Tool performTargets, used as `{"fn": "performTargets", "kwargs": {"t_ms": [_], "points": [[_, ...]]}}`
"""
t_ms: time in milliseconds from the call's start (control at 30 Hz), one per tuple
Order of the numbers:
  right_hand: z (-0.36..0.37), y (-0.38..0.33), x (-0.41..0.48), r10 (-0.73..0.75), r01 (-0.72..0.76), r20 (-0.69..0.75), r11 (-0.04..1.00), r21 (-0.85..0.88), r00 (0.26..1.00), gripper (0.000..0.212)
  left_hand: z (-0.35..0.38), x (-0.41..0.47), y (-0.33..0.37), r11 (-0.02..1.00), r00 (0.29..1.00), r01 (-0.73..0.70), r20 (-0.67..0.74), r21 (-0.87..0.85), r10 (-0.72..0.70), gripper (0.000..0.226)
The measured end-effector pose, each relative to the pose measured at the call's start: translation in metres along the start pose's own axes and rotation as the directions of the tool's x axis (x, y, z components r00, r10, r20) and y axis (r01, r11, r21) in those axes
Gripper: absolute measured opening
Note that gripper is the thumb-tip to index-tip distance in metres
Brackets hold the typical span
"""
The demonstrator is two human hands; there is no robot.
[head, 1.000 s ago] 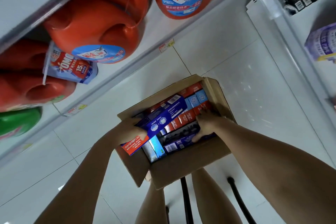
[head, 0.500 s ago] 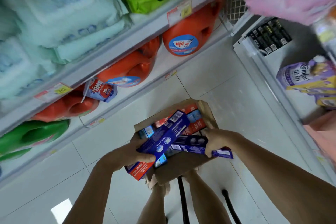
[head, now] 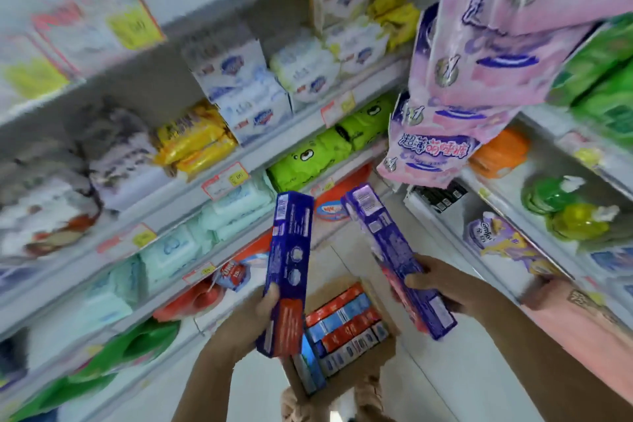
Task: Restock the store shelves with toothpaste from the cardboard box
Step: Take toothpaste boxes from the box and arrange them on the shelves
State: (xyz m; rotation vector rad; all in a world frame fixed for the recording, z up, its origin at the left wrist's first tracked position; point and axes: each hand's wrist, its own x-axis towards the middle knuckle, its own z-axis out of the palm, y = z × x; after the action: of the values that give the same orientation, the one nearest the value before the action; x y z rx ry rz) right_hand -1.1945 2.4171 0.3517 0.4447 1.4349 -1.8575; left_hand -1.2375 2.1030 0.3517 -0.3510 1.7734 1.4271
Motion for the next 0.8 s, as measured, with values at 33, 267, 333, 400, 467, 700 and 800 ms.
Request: {"fn": "performTargets", "kwargs": {"t_ms": [33,267,333,400,467,700,800], "points": [[0.008,-0.009,-0.012,-0.053,0.053,-0.031,0.999,0.012,0.998,0.093,0.004,-0.01,0.012,1.0,1.0,-0.008,-0.002,-0.009,0.008,0.088],[0.057,-0.061,-0.073,-0.35,0.401,-0.232,0.886,0.232,0.908,0.103,0.025,-0.068,0.072,0.995,0.999,-0.035,0.033,-0.098,0.039,0.052],[0.068,-0.071,-0.086,-0.385,0.468,-0.276,0.797,0.382,0.881,0.097,0.028,-0.078,0.082,0.976,0.989,-0.074,0.109,-0.203,0.098,0.055],[0.078,-0.08,-0.094,-0.406,0.528,-0.351,0.746,0.406,0.844,0.098,0.029,-0.09,0.092,0.94,0.971,-0.122,0.157,-0.319,0.179,0.058],[0.089,-0.087,-0.103,-0.412,0.556,-0.394,0.731,0.394,0.821,0.093,0.031,-0.1,0.1,0.912,0.944,-0.178,0.198,-0.37,0.264,0.06],[0.122,-0.102,-0.123,-0.376,0.654,-0.566,0.615,0.441,0.734,0.051,0.04,-0.109,0.127,0.921,0.956,-0.26,0.056,-0.289,0.288,0.063],[0.128,-0.102,-0.132,-0.363,0.667,-0.596,0.607,0.432,0.716,0.04,0.037,-0.109,0.136,0.934,0.969,-0.226,0.035,-0.277,0.245,0.05]]}}
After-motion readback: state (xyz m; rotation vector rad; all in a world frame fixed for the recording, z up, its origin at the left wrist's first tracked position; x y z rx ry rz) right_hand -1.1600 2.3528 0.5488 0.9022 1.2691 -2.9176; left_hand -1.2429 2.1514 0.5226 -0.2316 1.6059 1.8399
